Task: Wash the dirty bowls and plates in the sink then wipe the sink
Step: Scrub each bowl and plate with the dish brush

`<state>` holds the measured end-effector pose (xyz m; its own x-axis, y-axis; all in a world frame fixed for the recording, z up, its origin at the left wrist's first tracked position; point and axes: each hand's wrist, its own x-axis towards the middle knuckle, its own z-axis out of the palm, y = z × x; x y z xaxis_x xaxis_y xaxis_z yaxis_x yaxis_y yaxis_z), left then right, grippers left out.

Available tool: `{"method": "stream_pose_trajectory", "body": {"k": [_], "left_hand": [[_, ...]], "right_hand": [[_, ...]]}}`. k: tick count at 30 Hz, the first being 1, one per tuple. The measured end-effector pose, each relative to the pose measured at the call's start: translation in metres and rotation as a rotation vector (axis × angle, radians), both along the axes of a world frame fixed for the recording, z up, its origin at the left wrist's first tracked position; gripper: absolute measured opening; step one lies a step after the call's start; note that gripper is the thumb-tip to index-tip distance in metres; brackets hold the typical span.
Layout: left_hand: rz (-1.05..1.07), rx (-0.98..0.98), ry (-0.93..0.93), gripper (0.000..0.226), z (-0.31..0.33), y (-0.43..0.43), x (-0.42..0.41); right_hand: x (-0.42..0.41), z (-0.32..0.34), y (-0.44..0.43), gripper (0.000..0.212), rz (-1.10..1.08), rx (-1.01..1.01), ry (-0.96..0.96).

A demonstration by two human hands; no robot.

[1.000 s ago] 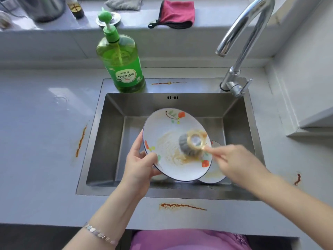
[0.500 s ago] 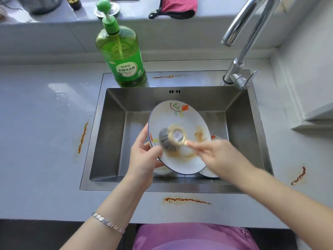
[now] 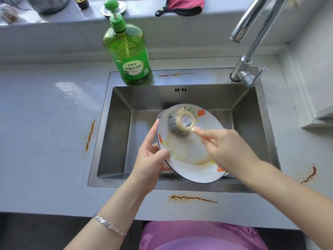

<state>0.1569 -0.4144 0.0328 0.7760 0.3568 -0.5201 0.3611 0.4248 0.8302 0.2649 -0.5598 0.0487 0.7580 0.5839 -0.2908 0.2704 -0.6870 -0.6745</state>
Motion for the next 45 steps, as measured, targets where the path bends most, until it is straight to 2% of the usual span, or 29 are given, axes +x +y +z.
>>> {"method": "stream_pose_trajectory", "body": {"k": [3, 6, 7, 8, 11, 13, 16, 21, 24, 26, 28, 30, 33, 36, 40, 45], "left_hand": [[-0.011, -0.017, -0.013, 0.086, 0.000, 0.001, -0.004], [-0.025, -0.004, -0.002, 0.085, 0.001, 0.003, -0.006], [-0.028, 0.003, 0.006, 0.085, 0.001, 0.003, -0.005], [-0.027, 0.007, 0.013, 0.086, 0.000, 0.002, -0.004], [-0.016, 0.002, 0.015, 0.087, 0.000, 0.005, -0.004], [-0.038, 0.010, 0.007, 0.086, 0.002, 0.009, -0.007], [-0.081, 0.008, 0.015, 0.084, 0.004, 0.008, -0.008], [-0.075, -0.042, 0.024, 0.075, -0.002, 0.010, -0.010], [-0.117, -0.023, 0.027, 0.080, 0.002, 0.011, -0.010], [-0.131, 0.000, 0.031, 0.083, 0.002, 0.009, -0.009], [-0.126, 0.015, 0.038, 0.085, 0.000, 0.010, -0.010], [-0.122, 0.039, 0.048, 0.086, -0.001, 0.014, -0.012], [-0.088, 0.070, 0.079, 0.087, 0.001, 0.021, -0.014], [0.018, 0.110, 0.092, 0.085, 0.000, 0.029, -0.013], [0.033, 0.141, 0.086, 0.084, -0.004, 0.029, -0.011], [-0.087, 0.134, 0.062, 0.087, 0.000, 0.017, -0.011]], "right_hand": [[-0.016, 0.015, 0.000, 0.034, 0.132, 0.058, 0.066], [0.011, 0.007, -0.002, 0.034, -0.010, -0.022, -0.028], [0.011, 0.005, -0.002, 0.035, 0.002, -0.071, -0.058], [0.005, 0.006, -0.001, 0.037, 0.049, -0.091, -0.057], [-0.029, 0.014, -0.002, 0.037, 0.223, 0.037, 0.059], [-0.011, 0.011, -0.008, 0.039, 0.173, 0.023, 0.068], [0.013, 0.003, -0.010, 0.039, 0.030, -0.116, -0.087], [-0.033, 0.008, 0.003, 0.041, 0.239, 0.100, -0.010], [-0.003, -0.001, 0.000, 0.041, 0.090, -0.030, -0.122], [-0.004, 0.001, 0.000, 0.044, 0.143, -0.095, -0.158], [-0.022, 0.008, 0.003, 0.045, 0.253, -0.039, -0.103], [-0.017, 0.006, 0.000, 0.047, 0.273, -0.074, -0.133], [0.020, -0.009, -0.016, 0.045, 0.167, -0.300, -0.251], [0.013, -0.017, -0.037, 0.047, 0.240, -0.460, -0.232], [-0.015, -0.012, -0.041, 0.042, 0.318, -0.310, -0.098], [0.023, -0.014, -0.025, 0.046, 0.182, -0.348, -0.261]]}}
